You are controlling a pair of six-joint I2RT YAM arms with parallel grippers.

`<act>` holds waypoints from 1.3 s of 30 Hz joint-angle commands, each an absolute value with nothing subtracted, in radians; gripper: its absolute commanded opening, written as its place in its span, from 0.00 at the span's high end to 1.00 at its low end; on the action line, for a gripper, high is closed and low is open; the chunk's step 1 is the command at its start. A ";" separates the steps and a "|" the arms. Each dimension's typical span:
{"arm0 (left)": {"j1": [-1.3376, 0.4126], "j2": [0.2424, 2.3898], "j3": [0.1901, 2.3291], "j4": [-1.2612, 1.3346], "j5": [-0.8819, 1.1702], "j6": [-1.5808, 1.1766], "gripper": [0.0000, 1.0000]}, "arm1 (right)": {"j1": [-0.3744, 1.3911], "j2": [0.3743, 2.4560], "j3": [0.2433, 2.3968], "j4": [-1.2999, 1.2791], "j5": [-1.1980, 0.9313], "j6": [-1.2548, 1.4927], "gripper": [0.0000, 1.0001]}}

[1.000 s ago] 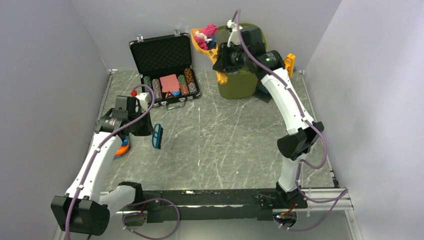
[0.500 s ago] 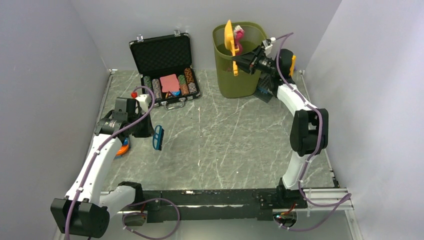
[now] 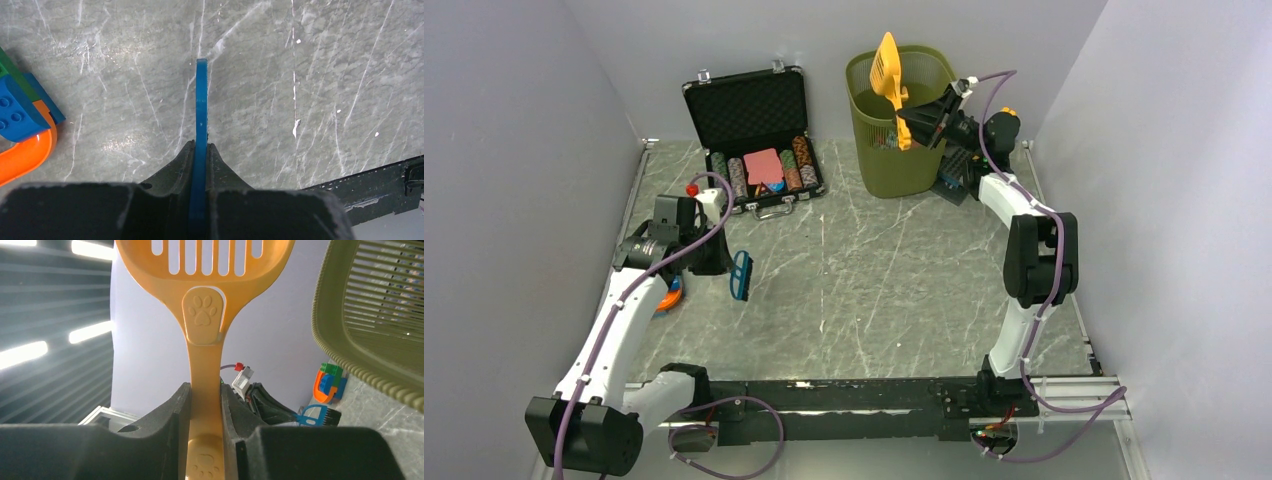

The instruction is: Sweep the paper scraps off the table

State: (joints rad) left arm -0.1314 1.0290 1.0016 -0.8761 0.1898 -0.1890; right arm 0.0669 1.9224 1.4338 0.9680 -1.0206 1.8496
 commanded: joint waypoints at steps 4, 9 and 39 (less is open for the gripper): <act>-0.127 1.027 1.011 -0.833 0.232 -0.206 1.00 | 0.059 1.873 1.489 0.997 -1.093 1.801 1.00; -0.129 1.041 1.002 -0.806 0.256 -0.215 1.00 | 0.073 1.726 1.438 0.675 -1.131 1.449 1.00; -0.490 1.328 1.043 -0.591 0.209 -0.380 1.00 | 0.475 1.114 0.693 -0.431 0.192 0.535 0.67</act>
